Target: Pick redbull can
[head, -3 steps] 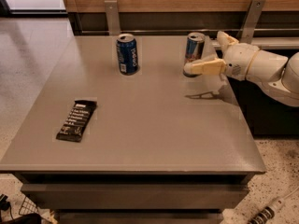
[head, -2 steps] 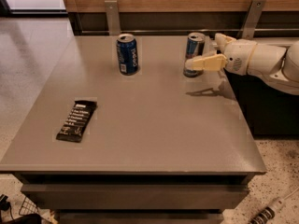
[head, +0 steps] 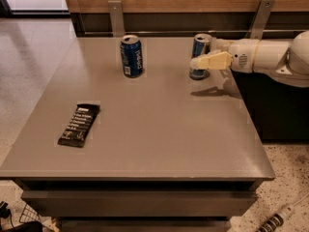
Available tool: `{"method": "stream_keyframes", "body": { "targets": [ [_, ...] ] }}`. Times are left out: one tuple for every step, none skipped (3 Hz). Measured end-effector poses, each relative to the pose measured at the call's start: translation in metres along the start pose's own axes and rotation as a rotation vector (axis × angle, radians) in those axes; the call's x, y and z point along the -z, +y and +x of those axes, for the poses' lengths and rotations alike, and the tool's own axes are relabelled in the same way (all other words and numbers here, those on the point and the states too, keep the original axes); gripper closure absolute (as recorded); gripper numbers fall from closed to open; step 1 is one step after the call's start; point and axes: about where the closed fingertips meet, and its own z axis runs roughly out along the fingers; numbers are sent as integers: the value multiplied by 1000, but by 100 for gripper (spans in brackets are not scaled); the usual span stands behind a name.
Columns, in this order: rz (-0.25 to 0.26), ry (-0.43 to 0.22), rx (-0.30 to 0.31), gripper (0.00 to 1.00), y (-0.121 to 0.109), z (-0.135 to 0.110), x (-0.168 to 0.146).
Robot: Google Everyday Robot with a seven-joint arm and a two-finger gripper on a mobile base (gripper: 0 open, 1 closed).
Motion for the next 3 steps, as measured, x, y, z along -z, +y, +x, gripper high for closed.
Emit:
{"method": "stream_keyframes", "body": {
  "targets": [
    [11,1,15,25,2,-2,-2],
    [6,2,15,48,4,-2,-4],
    [-1,2,15,80,6,-2,-8]
  ]
}}
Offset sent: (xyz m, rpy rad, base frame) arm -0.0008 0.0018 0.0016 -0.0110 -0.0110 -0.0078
